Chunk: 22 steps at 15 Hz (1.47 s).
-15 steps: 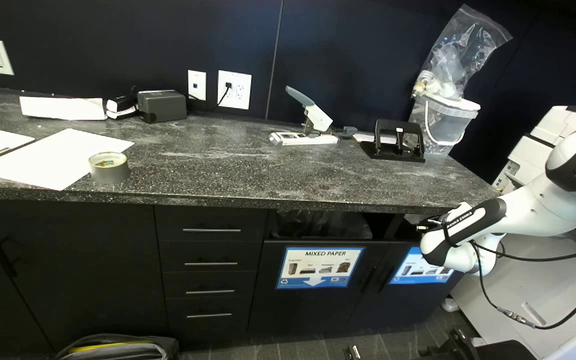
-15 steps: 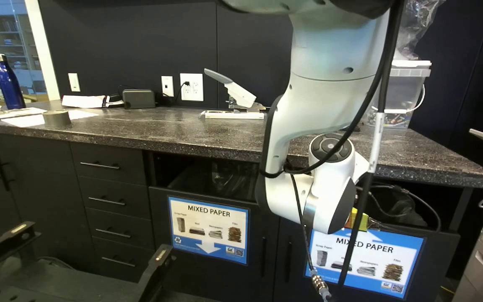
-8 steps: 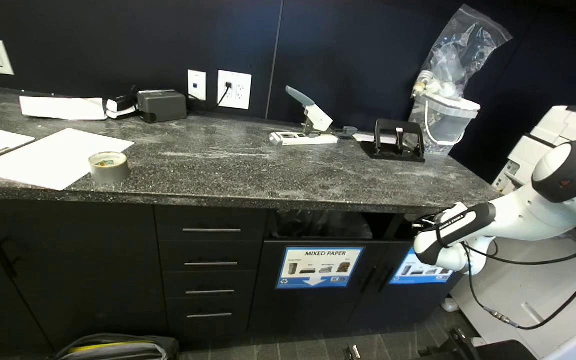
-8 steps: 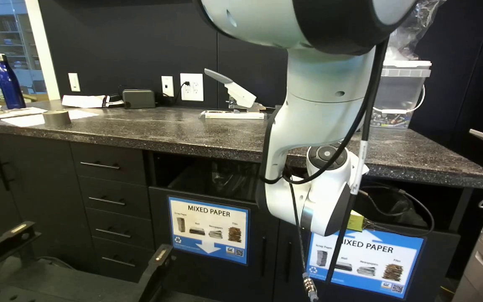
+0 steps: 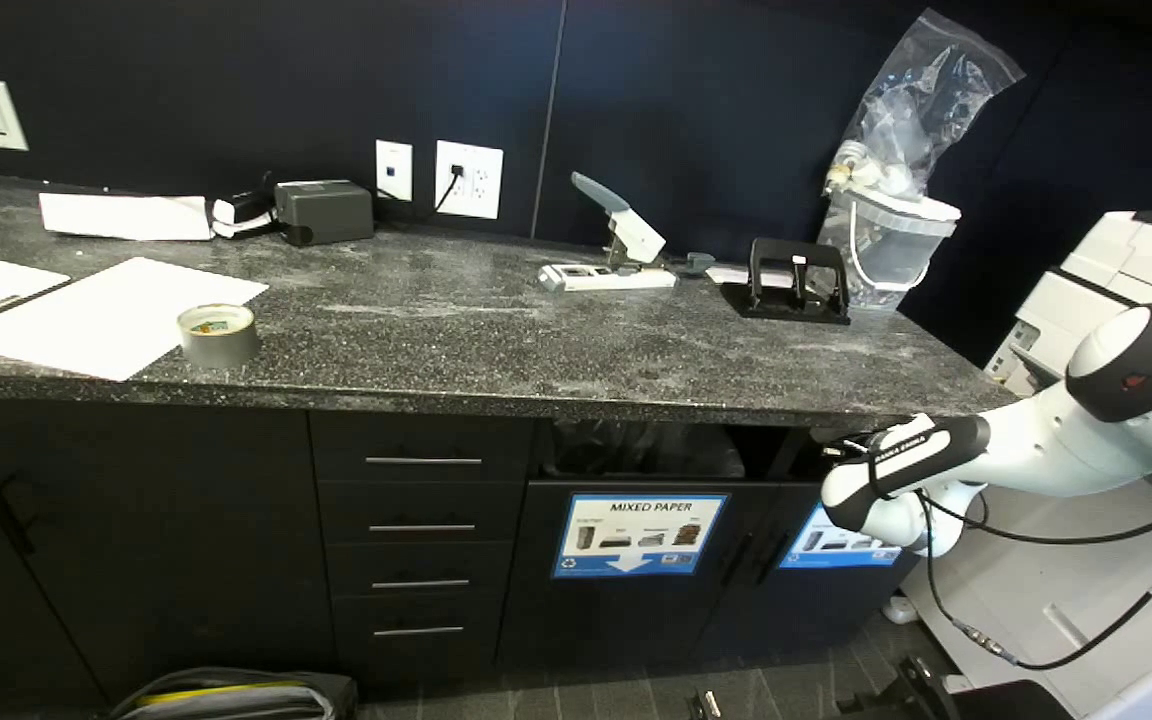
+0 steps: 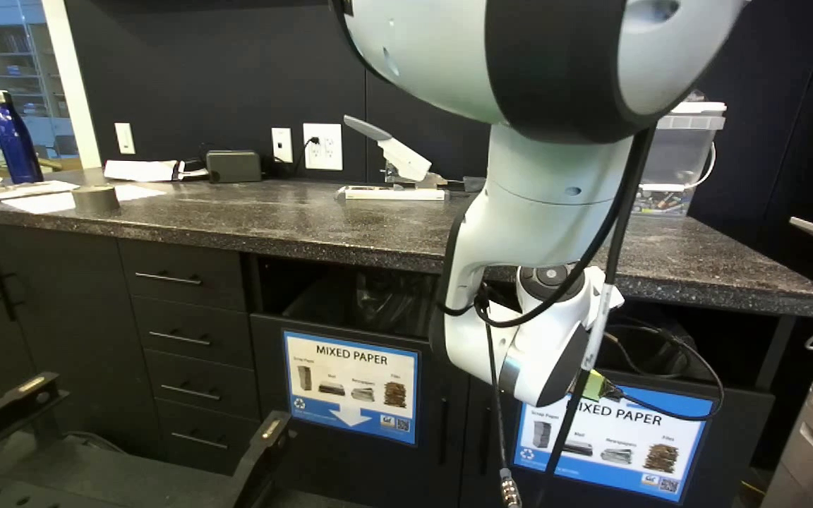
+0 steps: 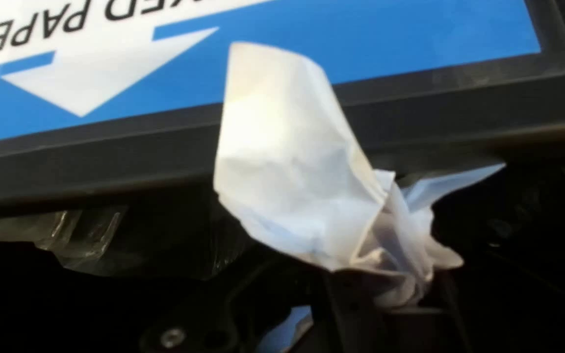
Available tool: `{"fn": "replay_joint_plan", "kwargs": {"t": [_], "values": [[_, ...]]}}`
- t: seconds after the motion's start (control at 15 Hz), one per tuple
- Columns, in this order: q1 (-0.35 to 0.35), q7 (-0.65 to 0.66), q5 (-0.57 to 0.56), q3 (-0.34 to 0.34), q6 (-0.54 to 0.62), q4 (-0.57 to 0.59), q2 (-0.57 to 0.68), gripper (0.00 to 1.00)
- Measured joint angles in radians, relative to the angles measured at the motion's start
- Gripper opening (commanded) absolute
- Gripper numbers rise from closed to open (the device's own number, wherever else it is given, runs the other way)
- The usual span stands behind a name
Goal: Put the papers in the bin to the left
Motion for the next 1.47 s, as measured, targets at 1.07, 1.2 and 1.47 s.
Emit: {"fn": "replay_joint_plan", "kwargs": {"t": [1.07,1.2,1.47], "values": [[-0.001,0.044,-0.02,0.022,0.007,0.039,0.046,1.0],[-0.007,0.042,-0.06,0.022,0.009,0.033,0.046,1.0],[-0.012,0.041,-0.153,0.008,0.031,0.017,0.037,1.0]]}}
